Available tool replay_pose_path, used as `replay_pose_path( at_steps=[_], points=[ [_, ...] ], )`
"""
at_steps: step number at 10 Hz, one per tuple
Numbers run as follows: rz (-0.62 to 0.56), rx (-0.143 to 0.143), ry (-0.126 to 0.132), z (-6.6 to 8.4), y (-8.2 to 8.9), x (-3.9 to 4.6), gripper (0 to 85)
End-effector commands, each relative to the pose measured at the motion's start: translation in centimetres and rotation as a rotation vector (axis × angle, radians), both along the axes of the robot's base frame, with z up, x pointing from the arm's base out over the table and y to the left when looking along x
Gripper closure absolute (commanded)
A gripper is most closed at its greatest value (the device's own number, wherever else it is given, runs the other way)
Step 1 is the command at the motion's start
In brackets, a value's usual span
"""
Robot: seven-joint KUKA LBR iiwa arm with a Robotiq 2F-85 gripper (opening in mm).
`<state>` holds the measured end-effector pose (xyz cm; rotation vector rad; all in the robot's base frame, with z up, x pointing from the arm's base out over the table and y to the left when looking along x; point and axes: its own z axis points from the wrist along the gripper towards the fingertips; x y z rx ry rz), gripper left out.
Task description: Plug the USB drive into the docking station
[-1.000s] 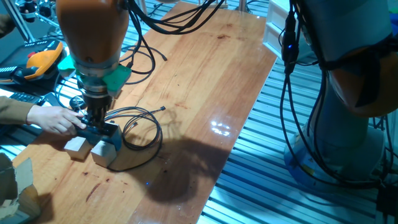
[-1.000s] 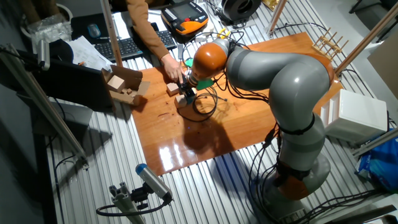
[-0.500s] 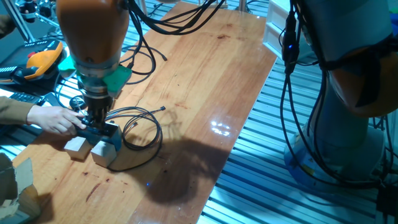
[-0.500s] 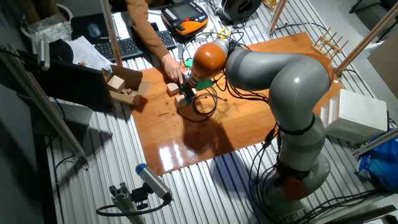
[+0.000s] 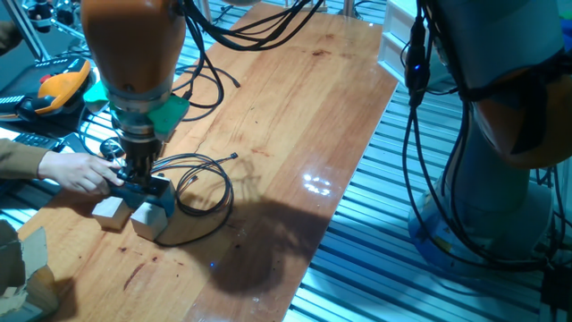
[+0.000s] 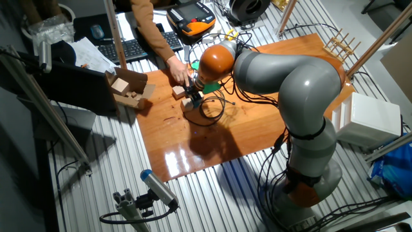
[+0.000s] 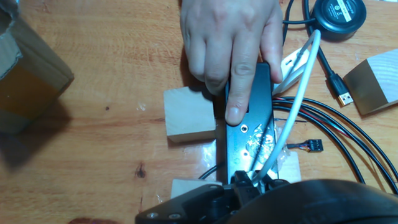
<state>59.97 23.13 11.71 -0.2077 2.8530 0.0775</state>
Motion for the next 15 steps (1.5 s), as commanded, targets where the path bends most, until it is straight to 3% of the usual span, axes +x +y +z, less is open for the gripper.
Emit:
replay_pose_path(
  at_steps=[1, 5, 15],
  points=[
    [0.0, 0.0, 0.003, 0.1, -0.02, 0.03, 85.0],
    [0.004, 0.002, 0.011, 0.25, -0.1, 0.21, 85.0],
    [0.004, -0.003, -0.001, -0.22, -0.13, 0.21, 85.0]
  ],
)
